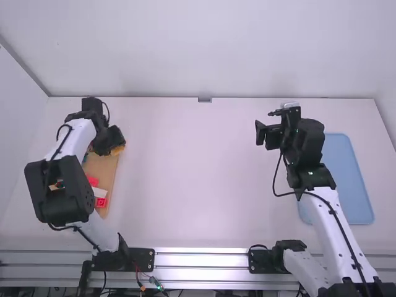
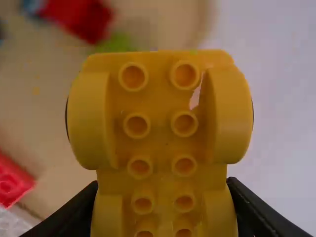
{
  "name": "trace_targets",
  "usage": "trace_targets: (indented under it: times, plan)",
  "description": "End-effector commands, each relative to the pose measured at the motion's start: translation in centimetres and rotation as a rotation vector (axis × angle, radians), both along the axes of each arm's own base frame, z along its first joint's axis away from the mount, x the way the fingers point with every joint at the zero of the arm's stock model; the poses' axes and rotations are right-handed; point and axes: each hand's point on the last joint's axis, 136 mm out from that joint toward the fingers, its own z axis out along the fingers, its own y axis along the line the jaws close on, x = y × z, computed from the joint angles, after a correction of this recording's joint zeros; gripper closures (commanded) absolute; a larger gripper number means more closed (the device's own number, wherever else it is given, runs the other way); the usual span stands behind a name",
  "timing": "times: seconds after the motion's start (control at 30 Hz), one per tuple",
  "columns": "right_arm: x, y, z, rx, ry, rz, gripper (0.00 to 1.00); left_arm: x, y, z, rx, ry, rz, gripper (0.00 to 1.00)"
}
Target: Assemble lego blocks to make yellow taxi
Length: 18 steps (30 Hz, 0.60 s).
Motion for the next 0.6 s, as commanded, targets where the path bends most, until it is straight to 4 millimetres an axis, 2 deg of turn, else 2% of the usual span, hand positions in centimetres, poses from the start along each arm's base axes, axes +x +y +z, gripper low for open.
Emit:
trace_targets:
  times: [0.0,0.03,0.07,0.1,0.13,0.17,0.23,0.3,0.37,0.47,0.57]
  plan:
    - [0.4,0.3,1.7,0.007,-0.031,0.008,0.01,0.5,-5.1,2.4,-0.013,-0.083,-0.345,0.94]
    - [0.3,0.5,1.6,0.007,-0.03,0.015,0.01,0.4,-7.5,2.7,0.007,-0.094,-0.507,0.93]
    - [0.3,0.8,1.6,0.007,-0.03,0.021,0.01,0.2,-9.0,2.7,0.018,-0.097,-0.599,0.92]
    - [0.3,0.9,1.6,0.007,-0.03,0.024,0.01,0.1,-9.7,2.7,0.019,-0.098,-0.635,0.91]
    - [0.2,1.3,1.6,0.007,-0.031,0.035,0.01,-0.6,-12.6,2.7,0.022,-0.098,-0.784,0.94]
    - [0.2,1.6,1.7,0.008,-0.032,0.043,0.01,-1.3,-14.6,2.4,0.029,-0.085,-0.894,0.98]
    - [0.1,1.9,1.7,0.007,-0.032,0.053,0.01,-2.2,-16.4,2.2,0.039,-0.07,-0.999,0.98]
    - [-0.1,2.7,1.7,-0.008,-0.036,0.08,0.01,-4.7,-21.6,1.0,0.066,-0.041,-1.312,0.98]
    - [-0.1,3.0,1.6,-0.023,-0.04,0.092,0.01,-5.8,-23.6,0.5,0.075,-0.036,-1.441,0.98]
    - [-0.3,3.4,1.5,-0.027,-0.037,0.103,0.01,-8.9,-27.2,-1.7,0.124,-0.008,-1.754,0.98]
    - [-0.3,3.3,1.4,-0.028,-0.029,0.101,0.01,-9.5,-28.7,-4.0,0.207,-0.007,-1.859,0.98]
